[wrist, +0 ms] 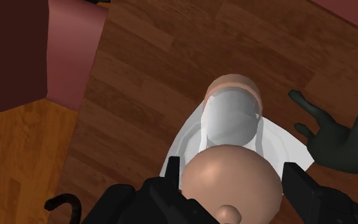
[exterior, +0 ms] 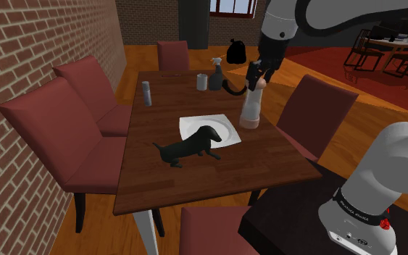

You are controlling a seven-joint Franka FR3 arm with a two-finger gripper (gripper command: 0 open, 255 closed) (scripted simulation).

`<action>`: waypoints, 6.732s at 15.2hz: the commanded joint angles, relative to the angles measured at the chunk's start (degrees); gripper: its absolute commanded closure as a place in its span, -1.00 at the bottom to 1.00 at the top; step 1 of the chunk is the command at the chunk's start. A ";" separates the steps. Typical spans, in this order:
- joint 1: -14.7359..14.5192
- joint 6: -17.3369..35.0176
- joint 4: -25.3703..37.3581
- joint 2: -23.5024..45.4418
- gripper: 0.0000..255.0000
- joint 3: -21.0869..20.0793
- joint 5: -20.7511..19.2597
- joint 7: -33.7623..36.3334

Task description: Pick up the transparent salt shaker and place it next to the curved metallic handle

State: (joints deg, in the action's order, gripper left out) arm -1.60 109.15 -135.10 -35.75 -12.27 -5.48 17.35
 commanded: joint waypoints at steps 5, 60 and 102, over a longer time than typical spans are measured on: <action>0.13 -4.51 4.90 0.36 1.00 0.14 0.02 -0.64; 19.56 -7.15 68.09 56.24 1.00 28.24 8.68 -46.04; 18.23 24.98 36.64 57.01 1.00 27.45 8.96 -45.76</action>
State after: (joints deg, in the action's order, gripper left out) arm 16.64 133.51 -97.97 21.18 15.20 3.44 -28.41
